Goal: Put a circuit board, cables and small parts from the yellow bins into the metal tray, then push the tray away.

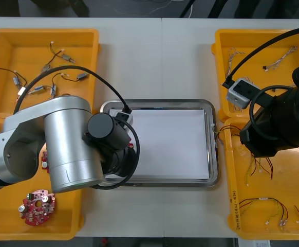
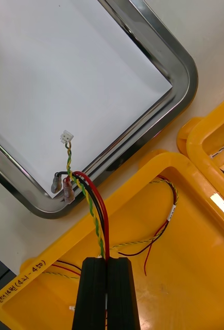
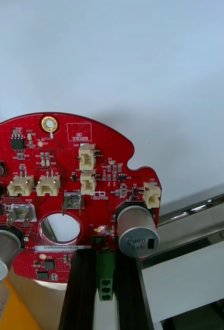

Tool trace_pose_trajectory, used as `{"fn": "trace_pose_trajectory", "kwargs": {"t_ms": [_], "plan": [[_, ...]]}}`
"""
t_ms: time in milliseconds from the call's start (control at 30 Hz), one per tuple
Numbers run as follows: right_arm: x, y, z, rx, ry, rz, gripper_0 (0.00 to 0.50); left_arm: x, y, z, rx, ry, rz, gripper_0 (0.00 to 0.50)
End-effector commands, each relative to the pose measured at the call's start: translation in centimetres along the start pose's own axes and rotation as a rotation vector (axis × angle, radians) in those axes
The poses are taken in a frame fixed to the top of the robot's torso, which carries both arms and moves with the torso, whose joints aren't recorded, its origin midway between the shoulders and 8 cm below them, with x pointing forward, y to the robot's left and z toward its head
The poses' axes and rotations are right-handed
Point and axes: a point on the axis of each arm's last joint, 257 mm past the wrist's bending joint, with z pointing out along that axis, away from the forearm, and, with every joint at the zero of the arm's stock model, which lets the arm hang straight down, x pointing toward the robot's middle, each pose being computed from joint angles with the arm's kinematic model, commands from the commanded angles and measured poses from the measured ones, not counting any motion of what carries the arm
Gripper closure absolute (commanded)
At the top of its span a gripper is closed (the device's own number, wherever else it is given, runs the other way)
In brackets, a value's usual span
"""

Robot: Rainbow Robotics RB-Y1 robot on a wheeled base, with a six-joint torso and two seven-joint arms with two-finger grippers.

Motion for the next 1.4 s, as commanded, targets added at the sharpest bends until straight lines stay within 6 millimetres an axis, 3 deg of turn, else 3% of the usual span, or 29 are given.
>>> {"fn": "trace_pose_trajectory", "kwargs": {"t_ms": [33,533,1033,1067,1100,1167,1400], "plan": [[-0.4,-0.6,-1.0,0.043,-0.007,-0.021,0.500,-1.0,-1.7,0.7,0.023,-0.037,0.024,0.500],[-0.4,-0.7,-1.0,0.046,-0.007,-0.023,0.500,0.4,-2.4,4.2,0.026,-0.027,0.004,0.500],[-0.4,-0.6,-1.0,0.043,-0.007,-0.018,0.500,1.0,-3.0,4.7,0.041,-0.027,-0.027,0.498],[-0.4,-0.6,-1.1,0.044,-0.008,-0.017,0.500,1.0,-3.1,4.7,0.042,-0.029,-0.030,0.398],[-0.4,-0.6,-1.0,0.043,-0.007,-0.018,0.500,1.0,-3.0,4.7,0.042,-0.029,-0.032,0.360],[-0.4,-0.6,-1.0,0.045,-0.007,-0.016,0.500,0.9,-3.0,4.7,0.040,-0.033,-0.034,0.148],[-0.4,-0.6,-1.0,0.045,-0.007,-0.016,0.500,0.8,-3.2,4.6,0.044,-0.035,-0.046,0.067]]}}
